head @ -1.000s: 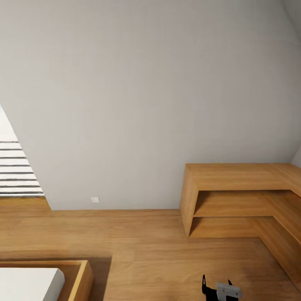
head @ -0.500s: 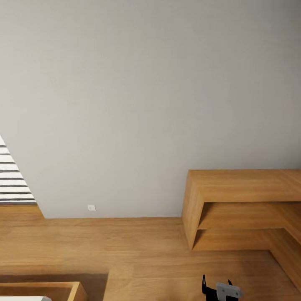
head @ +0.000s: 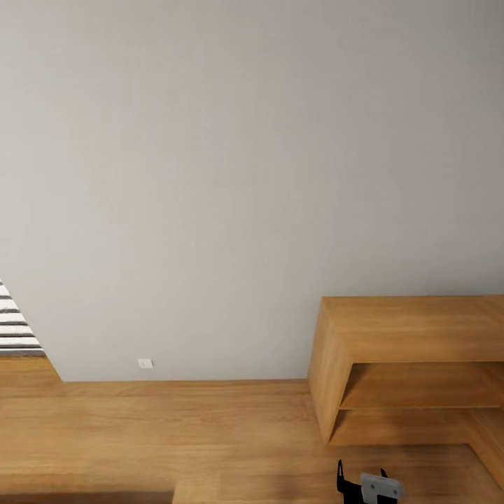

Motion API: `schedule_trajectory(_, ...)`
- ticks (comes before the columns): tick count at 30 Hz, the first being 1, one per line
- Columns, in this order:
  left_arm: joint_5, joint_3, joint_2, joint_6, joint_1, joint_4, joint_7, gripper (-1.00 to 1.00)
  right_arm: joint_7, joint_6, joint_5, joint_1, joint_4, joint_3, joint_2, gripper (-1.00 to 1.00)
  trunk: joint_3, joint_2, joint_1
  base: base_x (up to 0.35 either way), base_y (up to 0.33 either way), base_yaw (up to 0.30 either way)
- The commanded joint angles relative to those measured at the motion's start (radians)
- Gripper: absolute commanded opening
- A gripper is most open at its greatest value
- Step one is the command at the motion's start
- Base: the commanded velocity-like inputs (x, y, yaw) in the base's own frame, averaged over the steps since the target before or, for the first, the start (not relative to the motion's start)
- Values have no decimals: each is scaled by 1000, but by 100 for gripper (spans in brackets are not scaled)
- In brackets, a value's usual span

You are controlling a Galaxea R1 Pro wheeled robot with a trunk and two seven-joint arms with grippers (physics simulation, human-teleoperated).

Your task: In the bedroom, organize the workspace by keeping the computer under the desk, ensuring the monitor is on the desk, placing the keyboard on the desk next to the monitor, placing the mouse on the desk next to the keyboard, moving the folder from the swivel chair onto the desk next to the mouse, stacking the notebook on top of the folder with the pen on top of the notebook, and positioning the swivel chair next to the desk.

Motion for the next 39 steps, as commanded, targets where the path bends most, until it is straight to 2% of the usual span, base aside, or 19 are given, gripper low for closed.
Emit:
schedule_trajectory(1, 6, 1, 0, -4, -1, 0, -2, 100, -8, 0, -1, -1, -1, 7, 1, 100, -1, -1, 1, 329, 0, 0)
schedule_trajectory(10, 6, 1, -1, -4, -1, 0, -2, 100, -3, 1, 0, 5, 2, 6, -11, 100, 4, -1, 1, 272, 0, -76)
schedule_trajectory(32, 7, 1, 0, -5, -1, 0, -1, 100, 1, 1, 3, 9, 1, 7, -48, 100, 27, -1, 1, 8, 0, -224)
schedule_trajectory(39, 7, 1, 0, -5, -1, 0, -1, 100, 42, 1, 1, 9, 1, 6, -51, 100, 33, -1, 1, 0, 0, -245)
